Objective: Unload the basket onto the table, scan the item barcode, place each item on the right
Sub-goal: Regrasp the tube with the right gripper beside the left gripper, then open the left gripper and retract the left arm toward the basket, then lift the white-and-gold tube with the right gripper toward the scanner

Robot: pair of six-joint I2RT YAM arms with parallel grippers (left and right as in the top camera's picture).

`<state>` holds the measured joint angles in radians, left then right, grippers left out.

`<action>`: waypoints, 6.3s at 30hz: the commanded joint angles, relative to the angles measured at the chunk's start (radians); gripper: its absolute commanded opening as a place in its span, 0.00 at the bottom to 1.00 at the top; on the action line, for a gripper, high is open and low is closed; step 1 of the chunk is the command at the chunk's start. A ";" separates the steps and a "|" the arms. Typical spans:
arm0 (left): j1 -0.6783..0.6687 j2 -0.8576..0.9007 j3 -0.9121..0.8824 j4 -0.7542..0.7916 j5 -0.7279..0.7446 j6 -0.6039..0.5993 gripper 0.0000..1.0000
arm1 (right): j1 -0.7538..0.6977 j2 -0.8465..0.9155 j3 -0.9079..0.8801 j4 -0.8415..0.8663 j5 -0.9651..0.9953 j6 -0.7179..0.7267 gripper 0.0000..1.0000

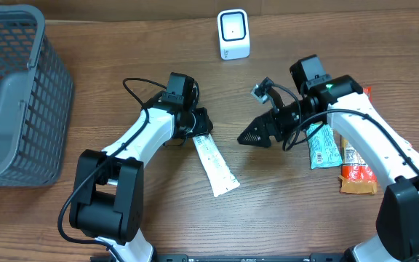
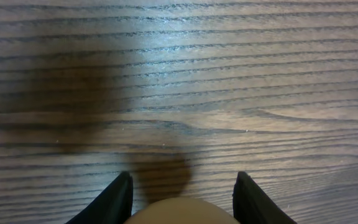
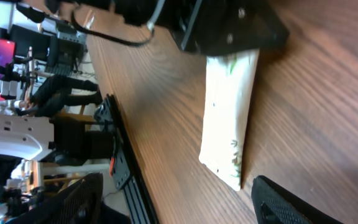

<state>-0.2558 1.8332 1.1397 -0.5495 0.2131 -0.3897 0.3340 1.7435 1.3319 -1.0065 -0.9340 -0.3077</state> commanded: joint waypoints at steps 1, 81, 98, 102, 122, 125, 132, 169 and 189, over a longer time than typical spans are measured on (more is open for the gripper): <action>0.002 0.010 0.024 -0.015 -0.002 0.026 0.11 | -0.001 -0.027 -0.027 0.008 0.002 -0.003 0.79; 0.053 0.010 0.716 -0.788 0.285 0.101 0.04 | 0.253 -0.026 -0.076 0.674 -0.053 0.631 0.54; 0.055 0.010 0.726 -0.730 0.267 0.105 0.05 | 0.246 -0.026 -0.076 0.665 -0.053 0.626 0.25; 0.055 0.010 0.726 -0.719 0.247 0.106 0.08 | 0.246 -0.026 -0.076 0.661 -0.053 0.626 0.25; 0.253 0.010 0.726 -0.396 0.248 -0.050 0.90 | 0.237 -0.027 -0.074 0.696 -0.163 0.594 0.15; 0.326 0.010 0.726 -0.431 0.248 -0.042 0.91 | 0.201 -0.037 -0.063 0.729 -0.289 0.596 0.13; 0.482 0.010 0.726 -0.519 0.248 0.046 0.93 | 0.126 -0.143 -0.055 0.685 -0.333 0.597 0.13; 0.575 0.011 0.726 -0.538 0.109 0.146 1.00 | 0.154 -0.376 -0.055 0.593 -0.222 0.636 0.22; 0.575 0.011 0.726 -0.538 0.109 0.146 1.00 | 0.140 -0.196 0.287 0.068 0.303 0.329 0.24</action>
<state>0.3161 1.8427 1.8393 -1.0855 0.3283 -0.2611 0.4778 1.5414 1.4258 -0.8890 -0.7555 0.1146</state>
